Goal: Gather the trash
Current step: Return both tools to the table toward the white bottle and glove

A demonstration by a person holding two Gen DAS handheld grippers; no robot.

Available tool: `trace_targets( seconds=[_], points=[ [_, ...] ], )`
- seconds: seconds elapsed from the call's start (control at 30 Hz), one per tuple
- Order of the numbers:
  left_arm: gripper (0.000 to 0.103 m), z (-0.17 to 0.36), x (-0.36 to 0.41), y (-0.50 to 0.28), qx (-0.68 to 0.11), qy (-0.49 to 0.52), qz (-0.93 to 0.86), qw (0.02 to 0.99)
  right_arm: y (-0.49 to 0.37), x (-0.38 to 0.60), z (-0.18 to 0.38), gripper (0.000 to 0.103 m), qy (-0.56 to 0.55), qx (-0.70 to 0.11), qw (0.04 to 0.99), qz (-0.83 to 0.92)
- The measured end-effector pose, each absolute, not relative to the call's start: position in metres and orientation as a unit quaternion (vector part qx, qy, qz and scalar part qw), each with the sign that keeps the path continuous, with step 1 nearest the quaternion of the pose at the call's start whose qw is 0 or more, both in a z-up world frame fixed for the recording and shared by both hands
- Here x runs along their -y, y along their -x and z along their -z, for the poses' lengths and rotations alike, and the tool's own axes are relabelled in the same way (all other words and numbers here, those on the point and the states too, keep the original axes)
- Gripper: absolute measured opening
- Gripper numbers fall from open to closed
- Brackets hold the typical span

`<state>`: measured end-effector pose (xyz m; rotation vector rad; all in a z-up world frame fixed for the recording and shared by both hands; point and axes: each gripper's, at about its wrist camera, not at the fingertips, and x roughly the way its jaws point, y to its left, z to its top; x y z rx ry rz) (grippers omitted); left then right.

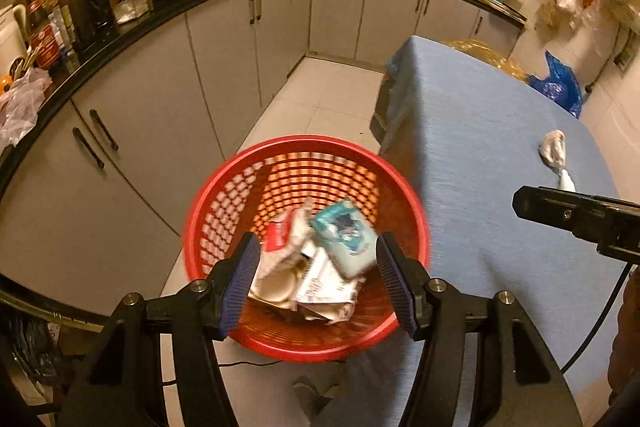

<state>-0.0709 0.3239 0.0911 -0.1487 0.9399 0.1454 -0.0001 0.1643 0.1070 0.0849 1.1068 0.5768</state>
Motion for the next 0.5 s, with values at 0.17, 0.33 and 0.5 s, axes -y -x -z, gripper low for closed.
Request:
trace_targets(
  seconds=[0.17, 0.33, 0.5],
  points=[
    [0.059, -0.096, -0.289, 0.07, -0.452, 0.06, -0.051, 0.889, 0.01, -0.123, -0.106, 0.051, -0.053, -0.519, 0.815, -0.251],
    [0.059, -0.096, -0.246, 0.067, -0.457, 0.045, -0.023, 0.888, 0.02, -0.068, -0.102, 0.051, -0.071, -0.523, 0.82, -0.221],
    [0.059, -0.094, -0.198, 0.062, -0.464, 0.027, 0.008, 0.885, 0.03, -0.006, -0.099, 0.051, -0.09, -0.524, 0.826, -0.186]
  ],
)
